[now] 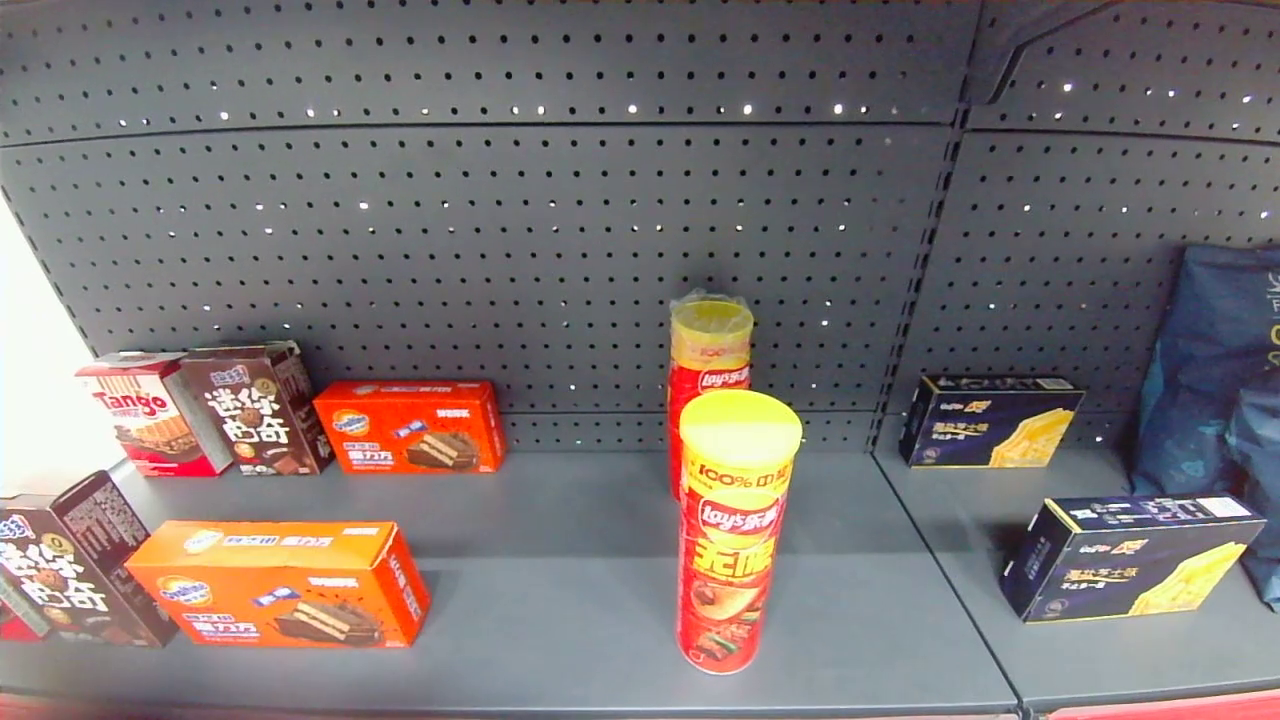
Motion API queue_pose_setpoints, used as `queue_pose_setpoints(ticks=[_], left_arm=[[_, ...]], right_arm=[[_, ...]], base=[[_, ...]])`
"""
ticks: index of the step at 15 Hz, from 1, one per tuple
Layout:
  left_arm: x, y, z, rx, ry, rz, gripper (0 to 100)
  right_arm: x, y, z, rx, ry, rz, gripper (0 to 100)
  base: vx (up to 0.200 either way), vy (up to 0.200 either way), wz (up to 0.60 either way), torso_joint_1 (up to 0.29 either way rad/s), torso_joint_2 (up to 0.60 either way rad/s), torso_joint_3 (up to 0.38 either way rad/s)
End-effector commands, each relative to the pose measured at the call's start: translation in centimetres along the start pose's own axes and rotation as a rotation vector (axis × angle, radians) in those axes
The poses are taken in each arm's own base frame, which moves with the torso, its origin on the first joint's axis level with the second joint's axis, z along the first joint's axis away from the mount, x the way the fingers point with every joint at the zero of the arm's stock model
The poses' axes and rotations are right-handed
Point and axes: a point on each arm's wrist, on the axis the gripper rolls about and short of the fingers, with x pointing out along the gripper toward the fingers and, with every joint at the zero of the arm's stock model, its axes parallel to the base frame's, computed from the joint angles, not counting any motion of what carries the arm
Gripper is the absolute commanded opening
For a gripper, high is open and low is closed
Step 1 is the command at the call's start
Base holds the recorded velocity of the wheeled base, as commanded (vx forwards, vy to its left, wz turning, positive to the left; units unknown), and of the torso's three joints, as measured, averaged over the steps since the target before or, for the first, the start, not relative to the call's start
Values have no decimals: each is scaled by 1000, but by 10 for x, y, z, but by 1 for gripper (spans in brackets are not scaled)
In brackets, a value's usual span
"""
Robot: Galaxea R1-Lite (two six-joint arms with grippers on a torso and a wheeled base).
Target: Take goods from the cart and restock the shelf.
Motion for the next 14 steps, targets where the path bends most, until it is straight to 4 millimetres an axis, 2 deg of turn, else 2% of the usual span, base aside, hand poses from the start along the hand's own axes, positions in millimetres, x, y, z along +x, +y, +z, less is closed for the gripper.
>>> queue_pose_setpoints(ticks=[1, 6, 8, 9, 12, 14], left_arm=[[-3, -1, -1, -22, -38, -34, 100], [-3, -3, -1, -22, -58, -133, 100], [-3, -6, -2, -38, -72, -263, 100], [0, -9, -9, -35, -66, -306, 100], [1, -9, -9, -113, -67, -299, 100], [1, -9, -9, -98, -68, -291, 100]], right_arm=[[-3, 0, -5, 0, -36, 5, 100], [-3, 0, -5, -1, -36, 5, 100], [-3, 0, -5, -1, -36, 5, 100], [-3, 0, -5, -1, -36, 5, 100], [-3, 0, -5, -1, -36, 5, 100], [-3, 0, -5, -1, -36, 5, 100]], base=[[0, 0, 0, 0, 0, 0], [0, 0, 0, 0, 0, 0], [0, 0, 0, 0, 0, 0], [0, 0, 0, 0, 0, 0], [0, 0, 0, 0, 0, 0], [0, 0, 0, 0, 0, 0]])
